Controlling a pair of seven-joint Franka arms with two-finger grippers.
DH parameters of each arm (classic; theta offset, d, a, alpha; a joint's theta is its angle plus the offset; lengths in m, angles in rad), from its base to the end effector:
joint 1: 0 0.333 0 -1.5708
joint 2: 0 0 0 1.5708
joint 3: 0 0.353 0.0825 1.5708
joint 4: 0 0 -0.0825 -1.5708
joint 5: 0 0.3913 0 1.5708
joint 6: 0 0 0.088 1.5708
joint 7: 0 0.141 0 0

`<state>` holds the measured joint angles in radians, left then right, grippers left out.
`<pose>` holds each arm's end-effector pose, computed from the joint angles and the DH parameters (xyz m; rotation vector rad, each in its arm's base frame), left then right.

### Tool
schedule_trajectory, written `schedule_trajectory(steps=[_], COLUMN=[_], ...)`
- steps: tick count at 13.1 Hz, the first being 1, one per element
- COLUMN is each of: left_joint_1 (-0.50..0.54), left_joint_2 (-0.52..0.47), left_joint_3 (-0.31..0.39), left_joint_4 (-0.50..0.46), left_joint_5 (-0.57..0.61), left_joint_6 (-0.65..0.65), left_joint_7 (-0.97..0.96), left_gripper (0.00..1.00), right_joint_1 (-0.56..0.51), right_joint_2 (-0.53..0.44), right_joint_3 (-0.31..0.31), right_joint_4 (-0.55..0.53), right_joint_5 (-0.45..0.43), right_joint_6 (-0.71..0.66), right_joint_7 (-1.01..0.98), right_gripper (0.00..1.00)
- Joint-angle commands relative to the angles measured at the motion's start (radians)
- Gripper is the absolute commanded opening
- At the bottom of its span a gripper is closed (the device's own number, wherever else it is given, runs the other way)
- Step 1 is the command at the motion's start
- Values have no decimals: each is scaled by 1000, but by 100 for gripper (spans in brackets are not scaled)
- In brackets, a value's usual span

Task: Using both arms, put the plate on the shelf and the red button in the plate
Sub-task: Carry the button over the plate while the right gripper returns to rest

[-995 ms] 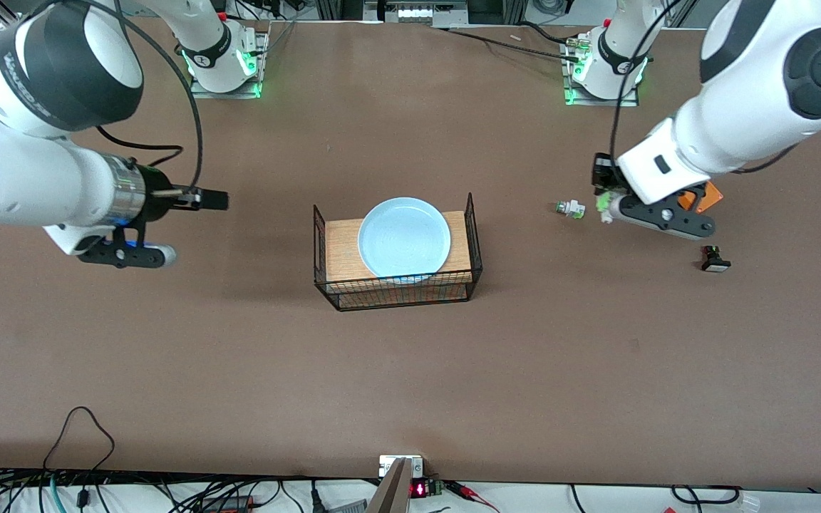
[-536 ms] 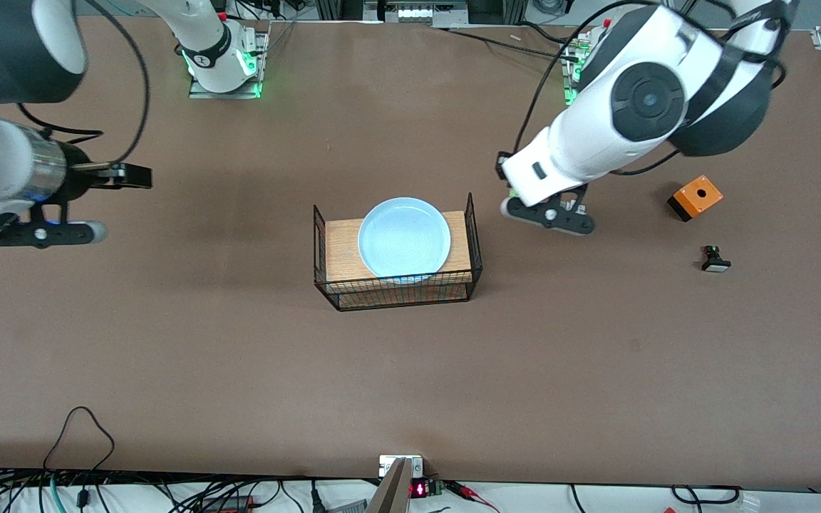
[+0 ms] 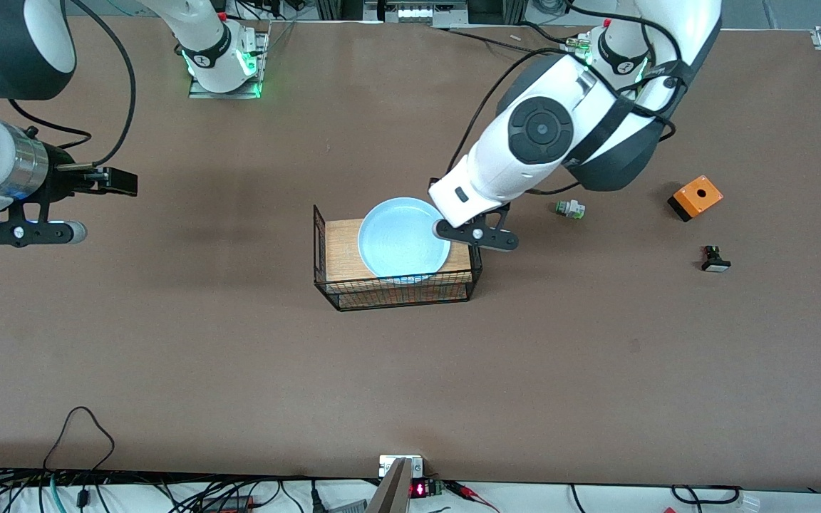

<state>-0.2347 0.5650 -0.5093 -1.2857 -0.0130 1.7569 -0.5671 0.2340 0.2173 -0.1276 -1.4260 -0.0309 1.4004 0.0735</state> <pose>0.5853 -0.4307 0.4492 2.9192 -0.1611 -0.2783 0.6003 0.0673 0.5570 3.0403 0.0471 -0.3589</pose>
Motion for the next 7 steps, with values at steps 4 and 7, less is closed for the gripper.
schedule_trajectory(steps=[4,7], left_joint_1=[-162,-209], left_joint_2=[142,173], left_joint_3=[95,140], left_joint_4=[128,129], left_joint_5=[120,120], left_joint_6=[79,148], left_joint_7=[-117,-123], left_gripper=[0,0], right_joint_1=[-56,-100], right_joint_2=[-286,-306], right_joint_3=[37,65], right_joint_4=[-416,-451], right_joint_5=[-27,-27], right_joint_6=[258,311], right_joint_7=[-11,-11], right_gripper=[100,100])
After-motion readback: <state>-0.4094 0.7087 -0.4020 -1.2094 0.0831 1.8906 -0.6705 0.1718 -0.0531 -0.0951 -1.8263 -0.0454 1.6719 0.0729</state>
